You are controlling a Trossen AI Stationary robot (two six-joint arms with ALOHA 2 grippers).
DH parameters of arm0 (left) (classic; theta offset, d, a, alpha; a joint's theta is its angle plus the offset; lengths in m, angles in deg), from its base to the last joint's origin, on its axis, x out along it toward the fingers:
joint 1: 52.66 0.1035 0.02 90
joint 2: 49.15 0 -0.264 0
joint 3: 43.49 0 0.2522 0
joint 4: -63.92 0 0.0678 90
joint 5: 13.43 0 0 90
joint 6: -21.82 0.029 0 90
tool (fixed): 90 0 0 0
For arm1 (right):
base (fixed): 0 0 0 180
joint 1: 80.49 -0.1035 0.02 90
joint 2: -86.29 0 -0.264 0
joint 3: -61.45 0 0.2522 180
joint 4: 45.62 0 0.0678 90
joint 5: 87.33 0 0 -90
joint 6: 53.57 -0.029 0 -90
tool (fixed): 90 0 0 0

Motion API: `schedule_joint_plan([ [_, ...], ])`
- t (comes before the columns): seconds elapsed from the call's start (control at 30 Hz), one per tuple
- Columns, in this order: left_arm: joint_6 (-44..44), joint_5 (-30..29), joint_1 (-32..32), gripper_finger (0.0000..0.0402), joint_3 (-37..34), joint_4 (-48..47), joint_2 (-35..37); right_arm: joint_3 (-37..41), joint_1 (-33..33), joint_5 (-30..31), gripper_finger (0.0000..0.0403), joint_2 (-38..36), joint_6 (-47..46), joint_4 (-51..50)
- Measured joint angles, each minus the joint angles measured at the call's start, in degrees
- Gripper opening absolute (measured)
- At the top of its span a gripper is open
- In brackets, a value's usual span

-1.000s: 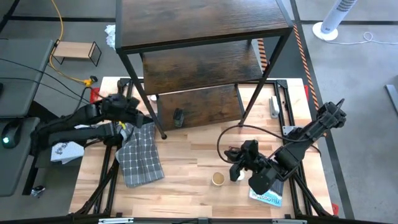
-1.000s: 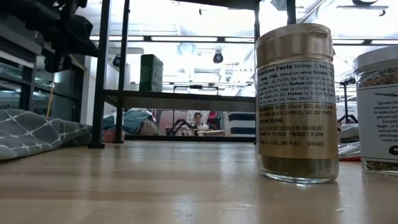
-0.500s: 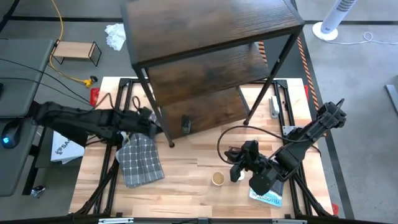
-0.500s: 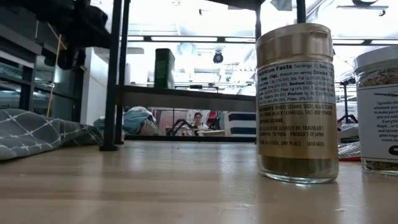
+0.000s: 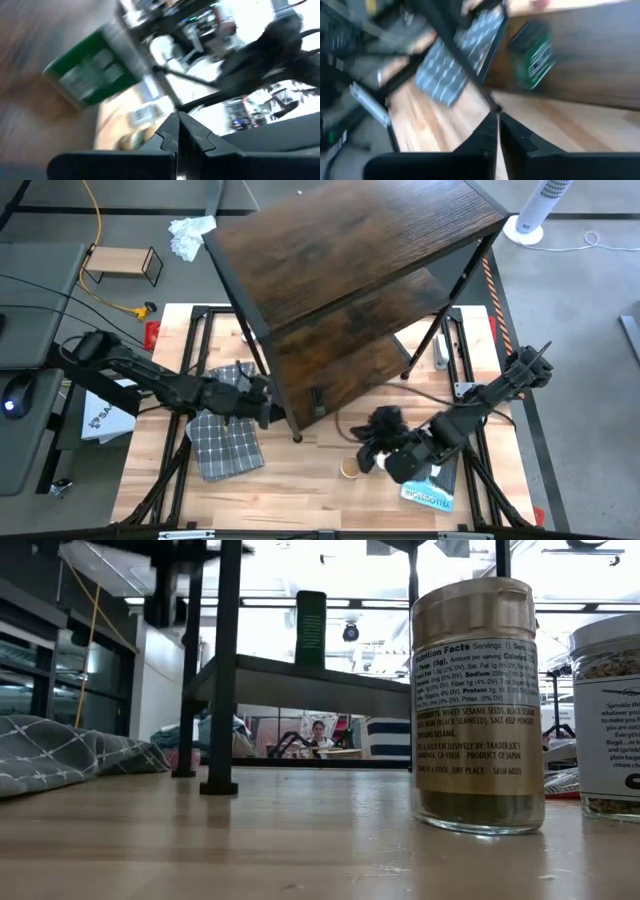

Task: Shelf spices
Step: Adjust the shelf, then remove the green seasoning can from the shelf

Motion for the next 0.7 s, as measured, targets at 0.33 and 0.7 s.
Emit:
schedule_joint_plan([
  [0.33,5.7,-2.9,3.5,0.0000,2.5,-14.1,16.8,0.0,2.7,-7.6,0.0180,5.7,9.5,4.1],
  [0.7,5.7,-0.1,4.1,0.0000,2.5,-28.2,29.6,0.0,7.3,-7.6,0.0301,13.3,6.3,13.6],
])
